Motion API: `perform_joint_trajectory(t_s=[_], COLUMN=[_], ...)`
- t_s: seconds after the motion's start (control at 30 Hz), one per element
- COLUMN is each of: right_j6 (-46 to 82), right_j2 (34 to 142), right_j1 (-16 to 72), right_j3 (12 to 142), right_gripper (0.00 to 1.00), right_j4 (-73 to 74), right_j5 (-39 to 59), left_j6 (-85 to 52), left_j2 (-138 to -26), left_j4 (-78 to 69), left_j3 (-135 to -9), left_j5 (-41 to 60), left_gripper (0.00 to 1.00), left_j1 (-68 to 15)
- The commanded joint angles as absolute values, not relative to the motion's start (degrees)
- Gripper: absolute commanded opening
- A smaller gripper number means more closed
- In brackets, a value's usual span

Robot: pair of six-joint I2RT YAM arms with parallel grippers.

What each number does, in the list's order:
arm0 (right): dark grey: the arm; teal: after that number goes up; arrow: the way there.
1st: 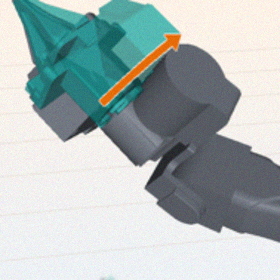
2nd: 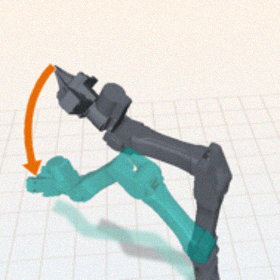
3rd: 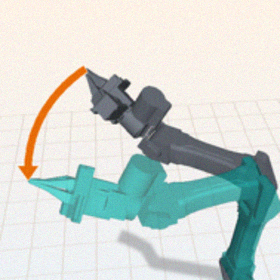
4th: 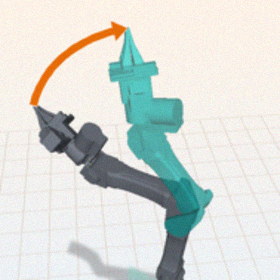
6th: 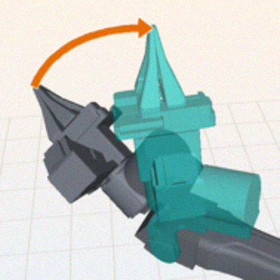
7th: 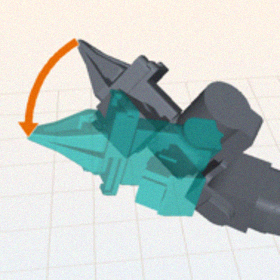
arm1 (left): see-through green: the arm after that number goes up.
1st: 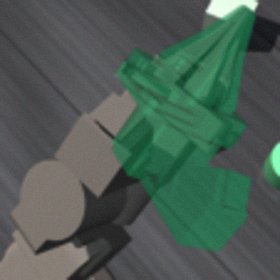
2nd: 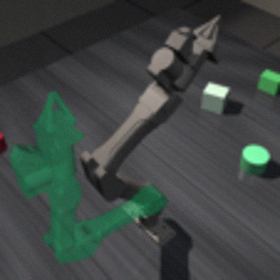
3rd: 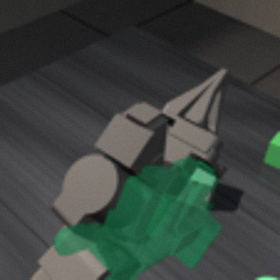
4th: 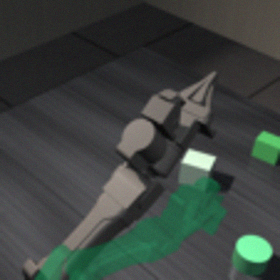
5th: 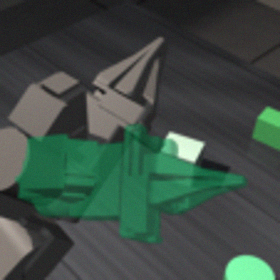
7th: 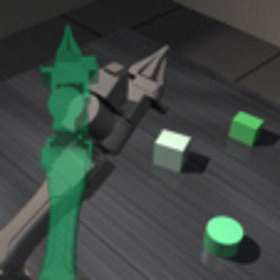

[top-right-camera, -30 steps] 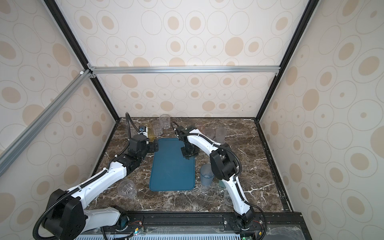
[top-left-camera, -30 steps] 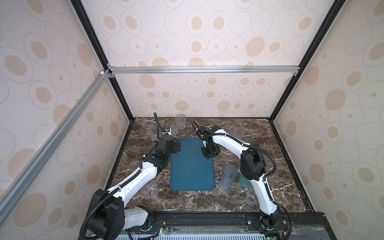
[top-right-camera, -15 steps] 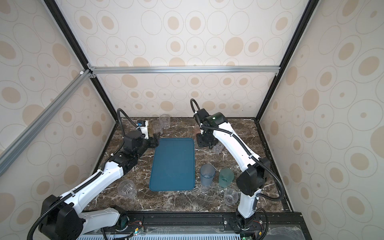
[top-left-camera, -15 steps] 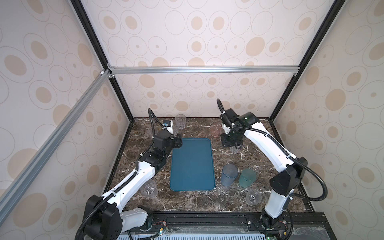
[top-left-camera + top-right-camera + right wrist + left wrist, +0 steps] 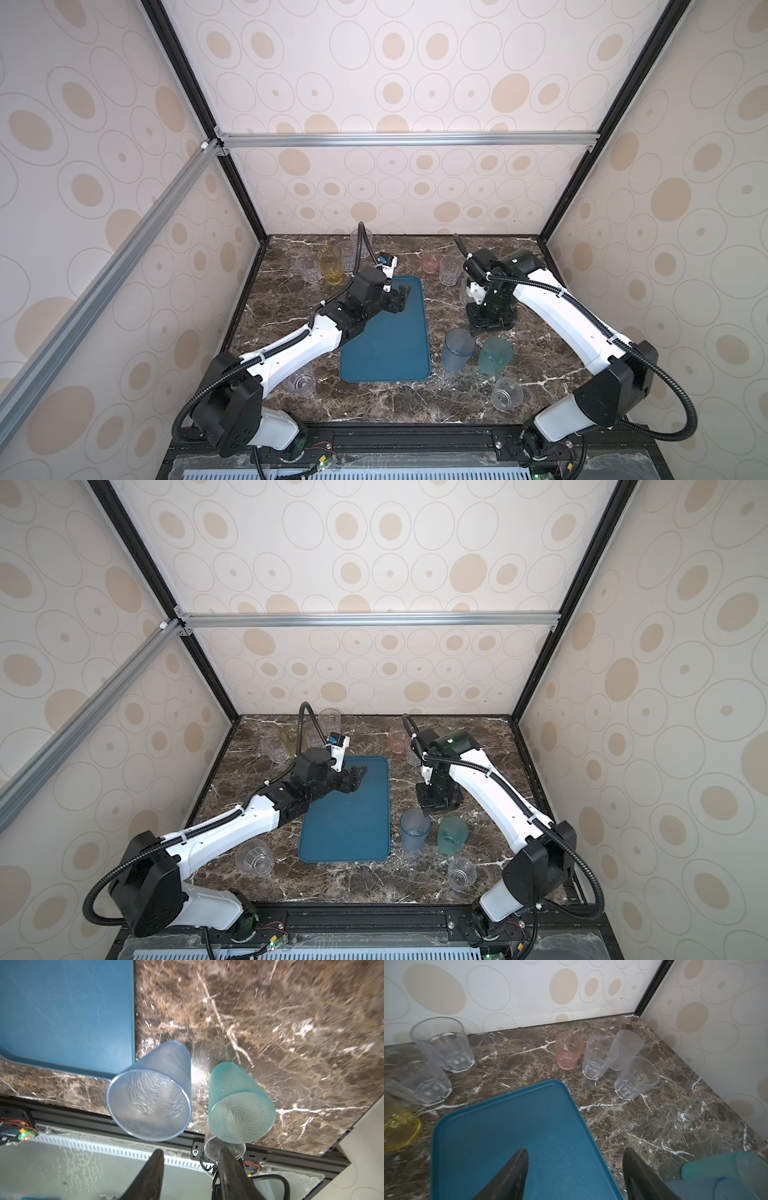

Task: Place the glasses into the tray
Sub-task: 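Move the right gripper to the frosted blue glass and grasp it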

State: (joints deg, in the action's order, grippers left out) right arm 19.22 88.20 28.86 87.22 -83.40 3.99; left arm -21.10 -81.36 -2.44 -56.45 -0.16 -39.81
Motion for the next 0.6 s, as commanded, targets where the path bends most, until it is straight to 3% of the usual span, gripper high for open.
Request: perform_joint_trajectory(t_s=[0.0,0.37,0.57], right_j6=[20.15,21.01,20.77], right_j2=[87.54,91.24,91.76], right_j1=[28.77,30.55,32.13], right_j3=[84.82,78.46,78.75], right_gripper=[0.46,0.34,0.16], right_j4=[-81.27,-74.52,-74.84], right_j5=[6.89,3.3,0.41], left_j6=[-23.12,-21.81,-21.33], left_j2=[-82.42,-83.51,-83.6], left_j4=[-3.44,-0.64,1.28], left_j3=[-58.63,-58.94,-60.07], left_j5=[1.14,-2.78,-4.58], left_gripper=[0.72,0.72,0.72], left_j1=[-41.16,-41.59,-41.6])
